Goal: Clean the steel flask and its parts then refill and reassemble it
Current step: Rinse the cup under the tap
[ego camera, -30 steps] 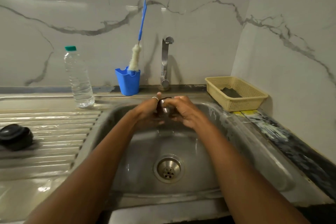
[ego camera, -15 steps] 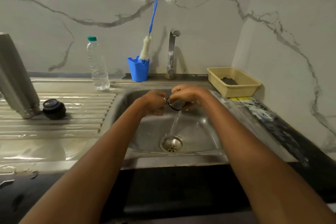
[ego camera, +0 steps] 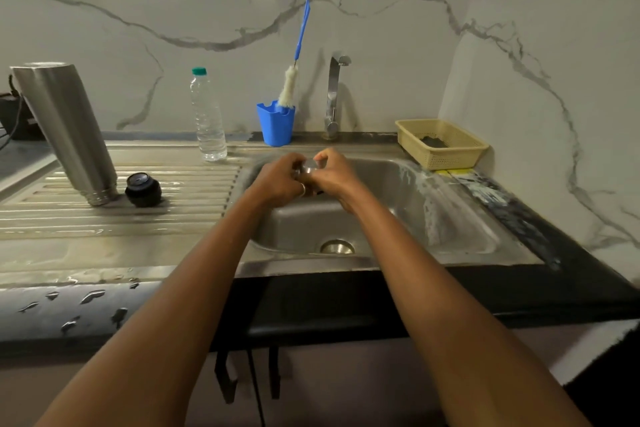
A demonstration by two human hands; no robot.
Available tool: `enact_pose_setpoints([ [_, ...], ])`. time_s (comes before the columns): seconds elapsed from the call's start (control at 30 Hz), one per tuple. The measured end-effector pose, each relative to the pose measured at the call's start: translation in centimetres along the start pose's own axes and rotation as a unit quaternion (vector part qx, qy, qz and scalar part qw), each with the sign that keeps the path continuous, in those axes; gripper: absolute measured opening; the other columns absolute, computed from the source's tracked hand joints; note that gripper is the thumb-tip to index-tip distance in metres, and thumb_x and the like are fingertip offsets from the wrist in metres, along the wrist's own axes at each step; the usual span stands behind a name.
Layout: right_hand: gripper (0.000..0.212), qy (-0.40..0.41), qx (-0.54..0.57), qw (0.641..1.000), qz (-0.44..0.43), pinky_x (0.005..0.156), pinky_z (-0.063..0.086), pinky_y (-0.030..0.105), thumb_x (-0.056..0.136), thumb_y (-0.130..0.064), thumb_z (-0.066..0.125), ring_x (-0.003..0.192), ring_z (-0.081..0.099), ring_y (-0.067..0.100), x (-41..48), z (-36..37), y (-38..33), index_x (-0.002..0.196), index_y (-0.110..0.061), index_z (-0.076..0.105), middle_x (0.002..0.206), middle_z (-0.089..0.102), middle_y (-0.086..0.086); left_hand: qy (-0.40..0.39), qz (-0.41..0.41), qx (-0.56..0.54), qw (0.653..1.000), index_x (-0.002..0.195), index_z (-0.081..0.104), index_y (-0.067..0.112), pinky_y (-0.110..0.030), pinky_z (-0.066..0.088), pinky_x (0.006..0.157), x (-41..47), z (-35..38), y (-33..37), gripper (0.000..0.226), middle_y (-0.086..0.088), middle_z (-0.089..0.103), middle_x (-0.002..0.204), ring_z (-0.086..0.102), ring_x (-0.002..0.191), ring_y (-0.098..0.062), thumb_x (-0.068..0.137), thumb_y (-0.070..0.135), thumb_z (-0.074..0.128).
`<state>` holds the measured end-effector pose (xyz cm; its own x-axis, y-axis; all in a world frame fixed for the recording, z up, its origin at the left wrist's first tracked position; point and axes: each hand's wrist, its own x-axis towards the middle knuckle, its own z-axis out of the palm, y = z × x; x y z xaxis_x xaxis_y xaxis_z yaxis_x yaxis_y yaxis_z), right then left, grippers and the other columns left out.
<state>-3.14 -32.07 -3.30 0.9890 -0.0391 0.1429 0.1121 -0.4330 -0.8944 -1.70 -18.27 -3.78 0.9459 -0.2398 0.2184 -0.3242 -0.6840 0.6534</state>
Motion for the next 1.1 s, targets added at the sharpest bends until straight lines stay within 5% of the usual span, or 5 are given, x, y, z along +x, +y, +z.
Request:
enact_pose_setpoints([
  [0.13,0.058,0.011,-0.01,1.0,-0.015,0.092,0.057,0.046,0.079,-0.029,0.086,0.102,0.065,0.025,0.3,3.3,-1.7,0.121,-0.011,0.05,0.107,0.061,0.004,0.058,0.002,-0.04,0.998,0.145,0.05,0.01,-0.038,0.05,0.099,-1.6,-2.2,-1.7,0.071,-0.015,0.06,0.131,0.061,0.117,-0.029,0.08,-0.001,0.074],
  [0.43,0.058,-0.023,-0.013,0.999,-0.041,0.096,0.055,0.044,0.08,-0.024,0.082,0.107,0.065,0.026,0.9,12.6,-5.2,0.129,-0.01,0.053,0.117,0.067,0.01,0.115,-0.09,-0.094,0.985,0.14,0.053,0.008,-0.033,0.051,0.091,-3.4,-8.5,-9.9,0.071,-0.004,0.065,0.122,0.065,0.106,-0.022,0.075,-0.004,0.08],
  [0.63,0.04,0.005,-0.029,0.998,-0.05,0.086,0.056,0.038,0.074,-0.033,0.089,0.092,0.065,0.018,1.6,16.3,-4.5,0.089,-0.022,0.053,0.087,0.064,-0.005,0.107,-0.095,-0.038,0.989,0.134,0.059,0.005,-0.035,0.048,0.096,-4.3,-10.3,-13.4,0.059,-0.008,0.067,0.123,0.062,0.115,-0.026,0.077,-0.004,0.068],
  [1.1,0.055,0.015,-0.047,0.998,-0.038,0.09,0.056,0.041,0.072,-0.04,0.088,0.106,0.066,0.025,2.2,19.1,-4.3,0.111,-0.013,0.059,0.109,0.07,0.007,0.11,-0.115,-0.028,0.987,0.14,0.052,0.001,-0.038,0.045,0.103,-5.0,-10.5,-14.0,0.06,-0.018,0.061,0.135,0.057,0.124,-0.032,0.082,-0.008,0.065],
])
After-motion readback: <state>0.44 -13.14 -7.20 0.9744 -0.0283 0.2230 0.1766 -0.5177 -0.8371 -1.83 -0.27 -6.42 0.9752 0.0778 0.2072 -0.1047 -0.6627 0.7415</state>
